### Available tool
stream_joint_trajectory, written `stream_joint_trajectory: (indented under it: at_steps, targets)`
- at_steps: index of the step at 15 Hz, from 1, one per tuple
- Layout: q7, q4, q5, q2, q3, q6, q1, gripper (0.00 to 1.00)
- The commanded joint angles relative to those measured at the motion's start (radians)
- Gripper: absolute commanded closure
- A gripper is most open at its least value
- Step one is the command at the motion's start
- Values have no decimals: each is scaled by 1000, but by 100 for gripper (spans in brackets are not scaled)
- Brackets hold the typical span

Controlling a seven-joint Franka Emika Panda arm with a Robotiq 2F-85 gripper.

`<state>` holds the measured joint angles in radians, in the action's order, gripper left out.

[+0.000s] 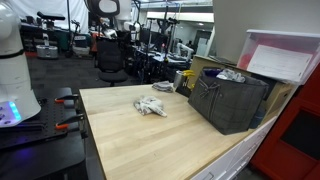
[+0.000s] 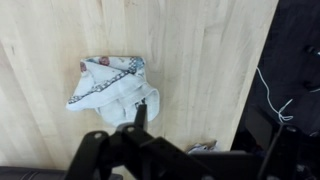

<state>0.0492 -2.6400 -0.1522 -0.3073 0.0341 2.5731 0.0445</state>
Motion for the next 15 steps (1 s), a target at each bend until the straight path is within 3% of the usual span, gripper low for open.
stream_joint_trajectory:
  at_steps: [1,7,10,15]
  targets:
    - [-84,34,90,140,10,123,-46,0]
    - [-373,95,345,328,4,215,-90,0]
    - [-565,176,448,423,-46,188,-76,0]
    - [-823,325,500,574,-168,145,2,0]
